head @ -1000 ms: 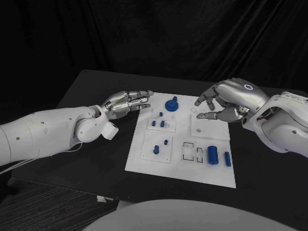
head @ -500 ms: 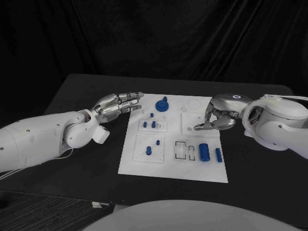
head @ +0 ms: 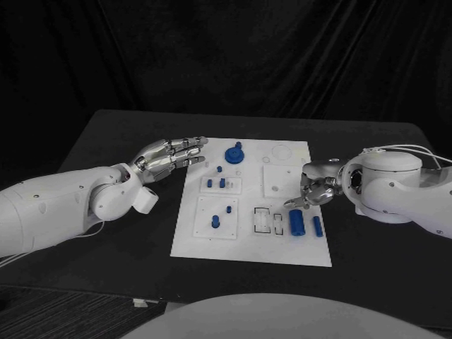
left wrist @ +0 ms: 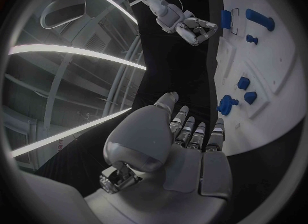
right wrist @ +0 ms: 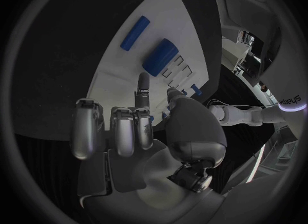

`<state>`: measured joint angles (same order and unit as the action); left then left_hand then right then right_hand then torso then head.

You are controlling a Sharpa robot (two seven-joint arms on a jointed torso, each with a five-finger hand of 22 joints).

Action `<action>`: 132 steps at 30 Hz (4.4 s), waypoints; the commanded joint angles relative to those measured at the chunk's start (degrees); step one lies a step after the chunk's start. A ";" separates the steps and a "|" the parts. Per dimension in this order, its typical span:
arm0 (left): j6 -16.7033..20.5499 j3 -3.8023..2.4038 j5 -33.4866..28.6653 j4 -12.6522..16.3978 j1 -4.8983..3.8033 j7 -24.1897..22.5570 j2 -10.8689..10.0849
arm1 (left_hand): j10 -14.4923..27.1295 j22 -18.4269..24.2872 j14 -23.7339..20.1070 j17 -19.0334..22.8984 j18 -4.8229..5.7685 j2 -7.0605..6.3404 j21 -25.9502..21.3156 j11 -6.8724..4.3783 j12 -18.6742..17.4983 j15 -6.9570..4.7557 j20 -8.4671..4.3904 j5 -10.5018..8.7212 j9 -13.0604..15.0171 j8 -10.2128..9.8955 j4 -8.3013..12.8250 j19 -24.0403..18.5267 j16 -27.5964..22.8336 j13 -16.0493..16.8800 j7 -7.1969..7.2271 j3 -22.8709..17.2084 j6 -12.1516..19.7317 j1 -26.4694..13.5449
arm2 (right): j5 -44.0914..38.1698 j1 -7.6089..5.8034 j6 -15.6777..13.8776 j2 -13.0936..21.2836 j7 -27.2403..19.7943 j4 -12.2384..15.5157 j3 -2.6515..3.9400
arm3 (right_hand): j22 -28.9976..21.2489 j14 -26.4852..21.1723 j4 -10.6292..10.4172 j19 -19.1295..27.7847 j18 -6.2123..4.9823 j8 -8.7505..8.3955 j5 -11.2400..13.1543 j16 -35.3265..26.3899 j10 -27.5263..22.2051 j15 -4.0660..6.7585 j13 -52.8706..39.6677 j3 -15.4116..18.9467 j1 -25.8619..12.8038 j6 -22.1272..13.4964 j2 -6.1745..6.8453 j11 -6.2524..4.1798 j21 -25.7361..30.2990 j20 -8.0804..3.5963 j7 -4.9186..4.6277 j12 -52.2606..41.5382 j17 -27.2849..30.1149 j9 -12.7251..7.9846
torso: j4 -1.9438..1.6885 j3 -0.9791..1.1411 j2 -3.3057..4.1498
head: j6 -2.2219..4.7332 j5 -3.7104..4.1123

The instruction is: Assemble the parts on the task board

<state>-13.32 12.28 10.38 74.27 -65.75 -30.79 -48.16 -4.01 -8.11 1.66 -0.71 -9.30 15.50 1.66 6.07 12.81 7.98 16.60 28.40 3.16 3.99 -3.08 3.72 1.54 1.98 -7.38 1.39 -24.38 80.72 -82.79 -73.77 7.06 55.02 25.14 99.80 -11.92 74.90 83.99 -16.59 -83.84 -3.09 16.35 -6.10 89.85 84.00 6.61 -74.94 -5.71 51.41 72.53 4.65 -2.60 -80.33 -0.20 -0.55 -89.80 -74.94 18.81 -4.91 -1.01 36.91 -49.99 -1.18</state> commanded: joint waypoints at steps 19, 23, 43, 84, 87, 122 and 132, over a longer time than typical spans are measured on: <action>-0.65 -0.05 -0.35 0.04 0.17 -0.71 0.19 | -0.05 -0.06 0.25 -0.07 -0.91 0.10 0.34 0.41 0.42 0.11 0.05 0.21 0.06 0.35 -0.07 0.40 0.26 0.09 -0.16 -0.53 -0.17 -0.58 | 3.02 1.89 4.58 -0.79 6.56 -0.53 0.03 | 12.27 6.01 -0.04 -2.92 0.92 3.04 0.09 0.15 6.00 0.73 -15.06 1.05 -0.38 -1.06 0.52 -1.15 -0.32 -0.67 0.81 -0.20 -15.06 8.02 | -0.01 -0.02 -0.01 | -0.01 0.04; -0.66 -0.05 -0.35 0.07 0.19 -0.62 0.17 | -0.06 -0.07 0.26 -0.07 -0.91 0.09 0.35 0.42 0.43 0.12 0.05 0.21 0.06 0.36 -0.07 0.42 0.27 0.09 -0.17 -0.59 -0.17 -0.61 | 3.02 2.20 4.98 -0.94 6.70 -0.51 0.03 | 12.22 6.01 0.00 -2.85 0.90 3.23 -0.22 0.15 6.00 0.67 -15.06 1.08 -0.26 -1.53 0.76 -1.21 -0.23 -0.64 0.84 -0.20 -15.06 9.05 | -0.01 -0.02 0.00 | -0.01 -0.04; -0.85 -0.05 -0.35 -0.10 0.26 -0.46 0.43 | -0.06 -0.06 0.26 -0.07 -0.91 0.06 0.36 0.45 0.39 0.15 0.05 0.29 0.04 0.35 -0.01 0.43 0.27 0.08 -0.18 -0.75 -0.05 -0.62 | 3.03 3.87 2.42 -1.73 5.66 -0.79 0.03 | 11.69 5.72 4.35 -2.11 0.54 -1.34 -14.79 -0.49 6.00 -1.35 -15.06 -1.11 8.42 -11.88 0.49 0.88 1.20 1.09 -1.85 -0.20 -13.80 14.28 | -0.02 -0.02 0.00 | -0.01 -0.41; -1.28 -0.06 -0.35 -0.45 0.42 -0.19 0.82 | -0.15 -0.12 0.27 -0.08 -0.90 0.05 0.42 0.54 0.56 0.25 0.07 0.39 -0.01 0.32 0.03 0.57 0.31 0.10 -0.22 -1.30 0.23 -0.84 | 41.74 2.04 -7.63 -4.23 8.85 -0.97 0.03 | 10.65 4.77 9.72 -0.84 -0.20 -0.66 -33.42 -2.98 6.00 -1.98 -15.06 -11.28 5.05 -17.26 -2.03 1.67 4.31 1.77 -2.82 -0.20 -9.14 19.35 | -0.03 -0.03 -0.01 | -0.01 -1.94; -1.38 -0.06 -0.35 -0.51 0.43 -0.16 0.87 | -0.15 -0.12 0.27 -0.08 -0.90 0.05 0.42 0.54 0.56 0.25 0.07 0.39 -0.01 0.32 0.03 0.57 0.31 0.10 -0.22 -1.30 0.23 -0.84 | 41.06 2.65 -7.82 -5.01 9.00 -1.60 0.03 | 10.50 4.67 9.43 -0.66 -0.31 -0.84 -32.41 -3.23 6.00 -2.08 -15.06 -11.25 4.57 -17.56 -2.16 1.78 4.77 1.87 -2.95 -0.20 -8.70 19.08 | -0.03 -0.04 -0.03 | -0.01 -1.90; -2.47 -0.06 -0.34 -0.54 0.66 0.25 1.03 | -0.18 -0.05 0.30 -0.09 -0.88 0.11 0.41 0.64 0.52 0.24 0.06 0.40 0.00 0.39 -0.07 0.56 0.35 0.09 -0.30 -1.55 0.18 -1.00 | 40.45 3.79 -7.05 -7.89 9.14 -3.90 0.03 | 9.96 4.53 6.05 -0.19 -0.69 -1.67 -14.05 -3.86 6.00 -2.60 -15.06 -8.02 0.94 -17.96 -3.40 2.38 6.78 2.43 -3.55 -0.20 -7.66 14.81 | -0.02 -0.03 -0.03 | -0.01 -2.25; -2.64 -0.06 -0.34 -0.59 0.71 0.42 1.07 | -0.22 -0.05 0.40 -0.12 -0.88 0.10 0.42 0.63 0.56 0.49 0.07 0.40 0.00 0.41 -0.12 0.59 0.44 0.09 -0.30 -1.74 0.19 -1.11 | 40.45 3.80 -6.64 -7.91 9.32 -4.16 0.03 | 9.97 4.55 5.03 -0.26 -0.69 -1.32 -9.91 -3.81 6.00 -2.57 -15.06 -6.34 -0.34 -17.84 -3.79 2.33 6.86 2.40 -3.51 -0.20 -7.72 14.23 | -0.02 -0.03 -0.03 | -0.01 -2.35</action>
<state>-15.10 12.28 10.38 73.61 -65.15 -29.93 -47.21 -4.20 -8.19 1.87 -0.74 -9.30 15.49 1.88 6.25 13.03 8.19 16.81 28.63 3.13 4.21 -3.16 3.93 1.79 1.98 -7.59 -0.12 -24.16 80.27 -42.18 -70.29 -0.06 47.18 33.09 95.70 -11.77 74.90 84.08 -11.63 -84.04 -3.11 14.85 -16.07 86.34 84.09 4.43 -74.91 -12.21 51.36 54.61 0.76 -0.65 -73.66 1.85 -4.01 -89.80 -74.91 33.00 -4.92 -1.03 36.88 -50.00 -3.57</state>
